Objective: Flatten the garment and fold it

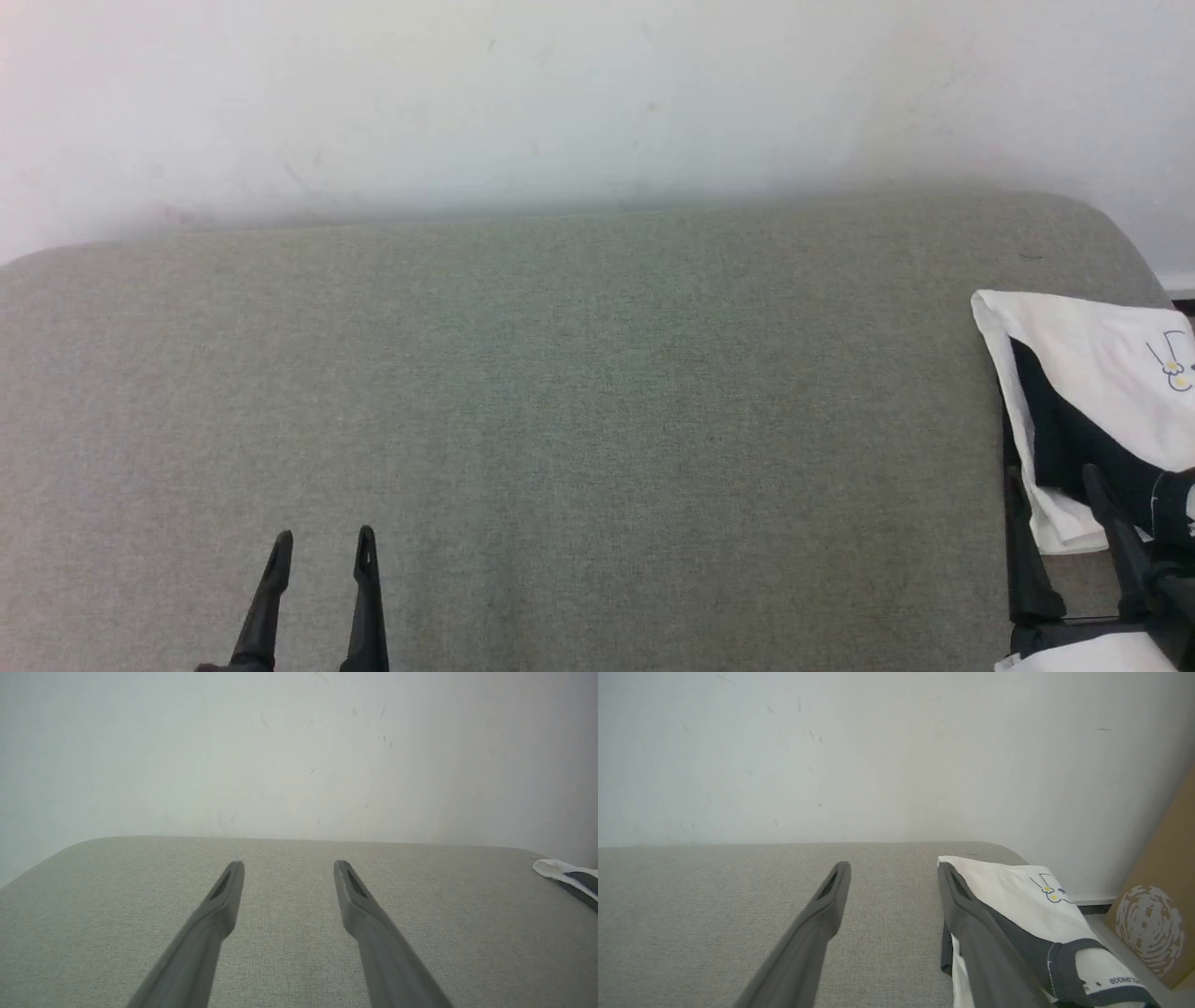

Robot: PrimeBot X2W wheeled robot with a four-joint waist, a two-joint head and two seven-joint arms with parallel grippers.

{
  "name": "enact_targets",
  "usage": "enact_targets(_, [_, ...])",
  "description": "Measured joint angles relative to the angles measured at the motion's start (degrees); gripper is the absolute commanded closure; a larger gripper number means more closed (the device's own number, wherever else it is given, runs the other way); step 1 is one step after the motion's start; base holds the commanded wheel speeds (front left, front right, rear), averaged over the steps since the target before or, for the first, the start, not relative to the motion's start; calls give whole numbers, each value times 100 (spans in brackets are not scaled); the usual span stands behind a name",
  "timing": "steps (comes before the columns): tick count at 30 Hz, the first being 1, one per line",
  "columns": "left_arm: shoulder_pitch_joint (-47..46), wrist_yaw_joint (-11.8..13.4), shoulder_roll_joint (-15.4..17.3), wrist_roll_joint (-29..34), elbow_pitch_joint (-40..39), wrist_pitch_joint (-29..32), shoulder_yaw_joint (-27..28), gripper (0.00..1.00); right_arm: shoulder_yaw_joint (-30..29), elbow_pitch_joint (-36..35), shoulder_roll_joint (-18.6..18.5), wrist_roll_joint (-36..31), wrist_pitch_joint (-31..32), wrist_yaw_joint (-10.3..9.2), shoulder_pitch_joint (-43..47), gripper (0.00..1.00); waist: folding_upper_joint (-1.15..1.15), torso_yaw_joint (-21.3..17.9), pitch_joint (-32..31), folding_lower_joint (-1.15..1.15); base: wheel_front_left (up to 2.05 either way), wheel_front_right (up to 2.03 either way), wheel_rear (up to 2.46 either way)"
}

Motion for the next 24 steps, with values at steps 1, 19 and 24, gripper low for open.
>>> enact_targets(1, [27, -1, -13, 19, 3, 0, 3, 0, 20, 4, 0, -5, -1, 0, 9, 0, 0, 20, -17, 0, 0, 0, 0])
enact_targets(19, [61, -109, -154, 94, 21, 8, 7, 100, 138, 59, -2, -35, 4, 1, 7, 100, 0, 112, 56, 1, 0, 0, 0])
enact_targets(24, [53, -109, -154, 94, 37, 44, 4, 100, 145, 64, -3, -36, 37, 1, 4, 100, 0, 111, 49, 1, 0, 0, 0])
